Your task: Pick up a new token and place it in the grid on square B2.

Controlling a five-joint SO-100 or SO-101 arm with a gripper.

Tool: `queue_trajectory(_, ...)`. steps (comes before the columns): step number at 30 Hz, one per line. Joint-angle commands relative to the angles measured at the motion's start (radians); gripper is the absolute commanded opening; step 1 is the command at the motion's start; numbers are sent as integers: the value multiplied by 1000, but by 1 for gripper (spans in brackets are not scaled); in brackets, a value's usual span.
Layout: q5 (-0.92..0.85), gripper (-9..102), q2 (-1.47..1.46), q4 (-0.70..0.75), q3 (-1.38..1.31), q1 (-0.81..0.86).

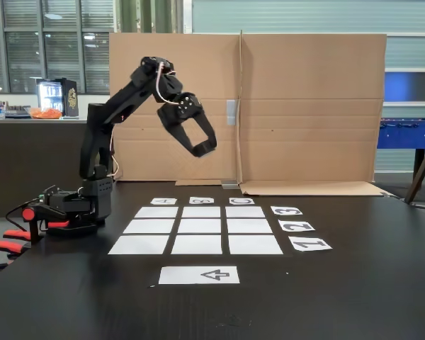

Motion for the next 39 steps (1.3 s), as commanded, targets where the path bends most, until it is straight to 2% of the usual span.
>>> queue_trajectory(1,26,0,86,-6,89,-92)
queue_trajectory(13,78,1,95,-71,351,-253)
queue_trajectory(29,75,1,218,-439,920,-304)
queue_trajectory(39,67,1,207,-502,1055,-321)
